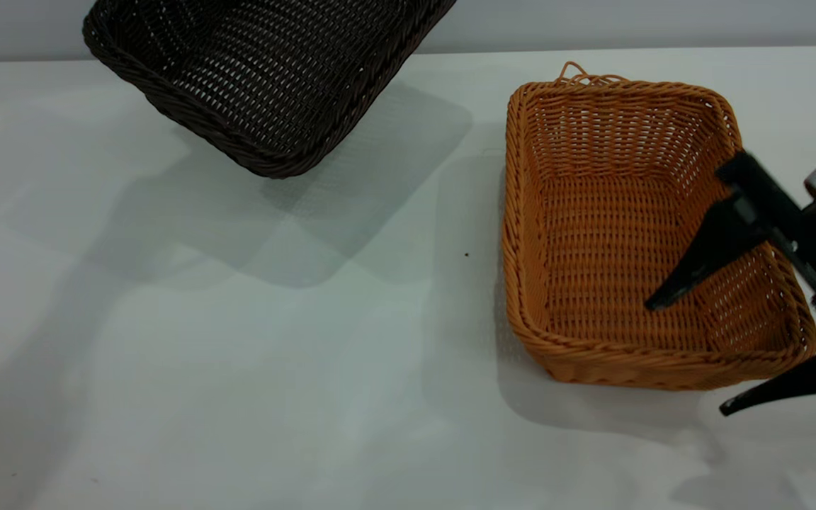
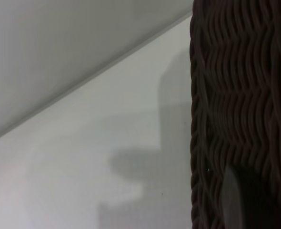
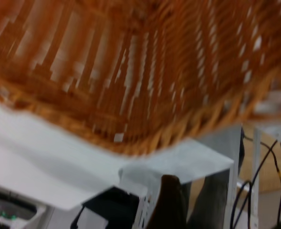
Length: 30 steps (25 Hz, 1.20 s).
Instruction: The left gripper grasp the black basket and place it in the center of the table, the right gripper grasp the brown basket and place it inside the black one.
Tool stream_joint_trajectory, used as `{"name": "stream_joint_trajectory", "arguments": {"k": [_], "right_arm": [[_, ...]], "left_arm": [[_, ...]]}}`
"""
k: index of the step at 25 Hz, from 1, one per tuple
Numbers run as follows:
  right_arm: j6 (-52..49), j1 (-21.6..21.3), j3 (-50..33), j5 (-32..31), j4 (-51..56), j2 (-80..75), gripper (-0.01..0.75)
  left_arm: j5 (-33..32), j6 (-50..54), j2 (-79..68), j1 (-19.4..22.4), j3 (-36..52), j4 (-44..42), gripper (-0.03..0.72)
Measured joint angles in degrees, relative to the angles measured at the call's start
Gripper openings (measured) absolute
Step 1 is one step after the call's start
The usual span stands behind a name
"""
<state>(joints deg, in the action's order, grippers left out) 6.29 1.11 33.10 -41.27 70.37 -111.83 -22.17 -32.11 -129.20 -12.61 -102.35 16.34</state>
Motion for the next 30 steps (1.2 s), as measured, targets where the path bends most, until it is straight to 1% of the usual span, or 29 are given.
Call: {"name": "stream_joint_trajectory", "arguments": {"k": [3, 7, 10, 13, 15, 17, 21, 22, 25, 27, 30], "right_arm": [[3.3, 0.0, 0.2, 2.5, 2.7, -2.8, 0.565], [6.4, 0.0, 0.2, 4.2, 6.2, -5.4, 0.561], [9.7, 0.0, 0.2, 6.3, 9.7, -6.6, 0.535], [13.6, 0.0, 0.2, 7.7, 14.2, -7.6, 0.484], [15.9, 0.0, 0.2, 8.7, 16.7, -8.4, 0.421], [18.4, 0.0, 0.2, 9.7, 18.6, -8.9, 0.336], [23.3, -0.7, 0.7, 12.9, 24.0, -9.1, 0.114], [24.9, -1.5, 1.0, 12.9, 24.6, -9.1, 0.08], [30.7, -5.2, 2.4, 11.4, 23.9, -9.3, 0.071], [33.9, -9.3, 4.6, 9.6, 23.8, -9.6, 0.07], [37.6, -17.4, 9.2, 4.4, 24.3, -10.0, 0.07]], "left_arm": [[0.1, 0.0, 0.0, 0.0, 0.0, 0.0, 0.078], [0.4, 0.0, 0.0, 0.0, 0.0, 0.0, 0.078], [0.6, -0.1, 0.0, 0.0, 0.0, 0.0, 0.078], [0.8, -0.7, 0.0, 0.0, 0.0, 0.0, 0.078], [0.8, -1.3, 0.0, 0.0, 0.0, 0.0, 0.078], [1.2, -1.5, 0.0, 0.0, 0.0, 0.0, 0.078], [2.3, -2.8, 0.0, 0.0, 0.0, 0.0, 0.077], [2.3, -3.6, 0.0, 0.0, 0.0, 0.0, 0.078], [2.2, -5.3, 0.0, 0.0, 0.0, 0.1, 0.078], [1.8, -7.2, 0.0, -0.1, 0.0, 0.2, 0.078], [-0.5, -11.8, 0.0, -0.7, 0.0, 0.2, 0.078]]}}
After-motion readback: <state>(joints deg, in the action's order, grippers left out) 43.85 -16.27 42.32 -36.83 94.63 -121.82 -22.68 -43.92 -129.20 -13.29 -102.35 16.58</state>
